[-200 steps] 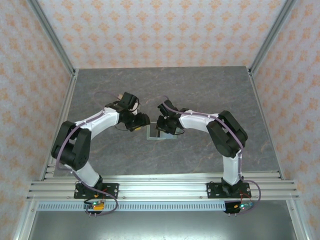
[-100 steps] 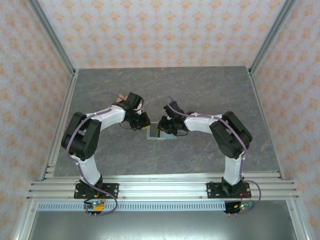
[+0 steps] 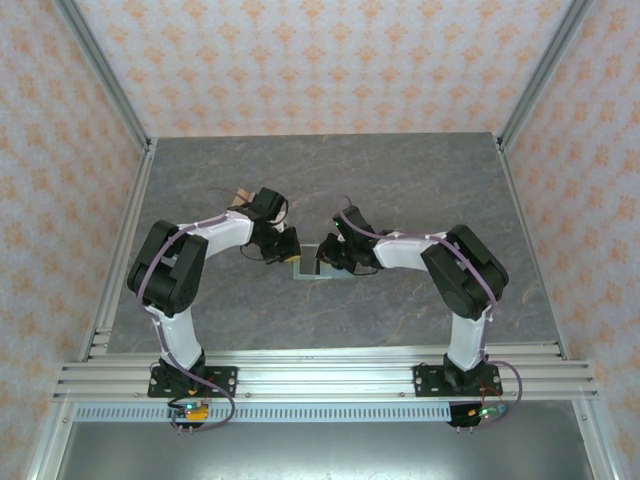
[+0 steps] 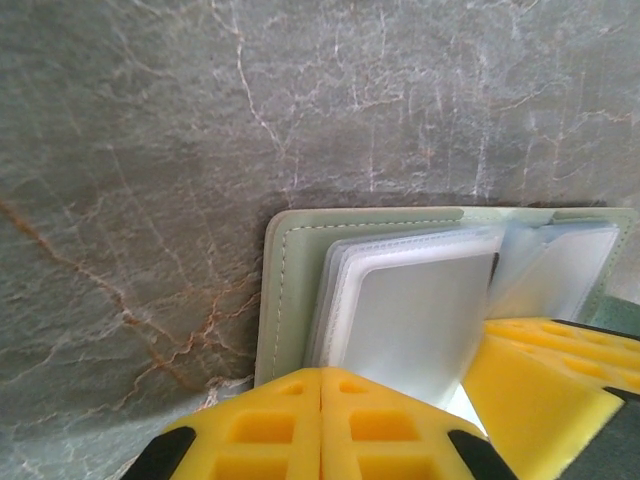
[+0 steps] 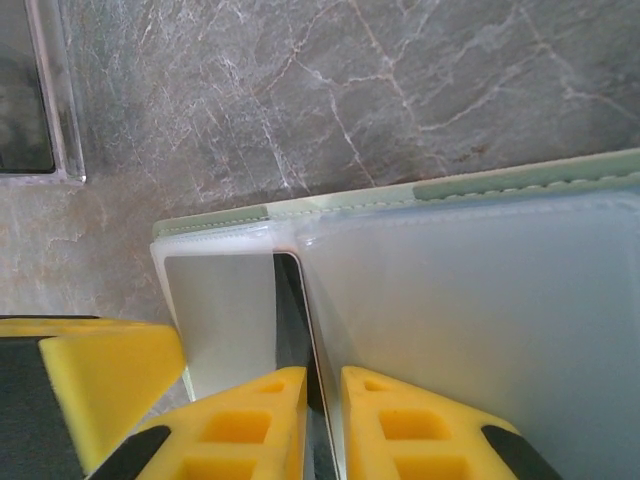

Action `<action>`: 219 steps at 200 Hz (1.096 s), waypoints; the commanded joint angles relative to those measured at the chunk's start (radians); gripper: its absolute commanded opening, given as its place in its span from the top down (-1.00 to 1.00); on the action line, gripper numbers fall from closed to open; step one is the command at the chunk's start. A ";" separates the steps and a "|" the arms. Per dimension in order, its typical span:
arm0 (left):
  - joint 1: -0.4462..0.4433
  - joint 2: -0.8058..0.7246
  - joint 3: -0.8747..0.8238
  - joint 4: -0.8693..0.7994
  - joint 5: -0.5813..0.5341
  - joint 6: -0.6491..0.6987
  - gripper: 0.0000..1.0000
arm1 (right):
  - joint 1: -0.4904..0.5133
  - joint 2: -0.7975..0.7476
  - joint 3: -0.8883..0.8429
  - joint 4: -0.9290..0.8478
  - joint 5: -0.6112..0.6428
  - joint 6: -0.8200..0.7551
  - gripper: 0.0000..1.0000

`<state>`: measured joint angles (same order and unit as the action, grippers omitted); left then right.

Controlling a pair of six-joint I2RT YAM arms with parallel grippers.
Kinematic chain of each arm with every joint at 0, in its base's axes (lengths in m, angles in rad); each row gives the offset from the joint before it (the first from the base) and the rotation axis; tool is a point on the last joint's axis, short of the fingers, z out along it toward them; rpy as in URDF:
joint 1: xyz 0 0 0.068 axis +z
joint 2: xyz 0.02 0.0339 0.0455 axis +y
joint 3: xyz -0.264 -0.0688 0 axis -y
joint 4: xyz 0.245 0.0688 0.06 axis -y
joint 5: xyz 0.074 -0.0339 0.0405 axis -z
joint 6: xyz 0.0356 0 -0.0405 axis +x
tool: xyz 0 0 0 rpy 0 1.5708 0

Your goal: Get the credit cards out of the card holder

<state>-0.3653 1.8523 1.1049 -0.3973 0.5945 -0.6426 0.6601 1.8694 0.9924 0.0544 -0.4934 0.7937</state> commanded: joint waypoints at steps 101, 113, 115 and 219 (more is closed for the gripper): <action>-0.014 0.041 0.001 -0.059 -0.059 0.039 0.91 | -0.010 -0.027 -0.038 0.063 -0.061 0.034 0.76; -0.014 0.040 0.000 -0.058 -0.059 0.041 0.94 | -0.011 -0.030 -0.040 0.073 -0.074 0.035 0.77; -0.013 0.041 0.000 -0.058 -0.058 0.041 0.95 | -0.011 -0.030 -0.041 0.075 -0.077 0.035 0.78; -0.015 0.048 -0.003 -0.058 -0.049 0.053 1.00 | -0.014 -0.006 -0.040 0.110 -0.114 0.058 0.74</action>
<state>-0.3668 1.8599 1.1103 -0.4030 0.5838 -0.6189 0.6441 1.8542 0.9524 0.1207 -0.5762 0.8387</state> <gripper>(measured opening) 0.049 0.154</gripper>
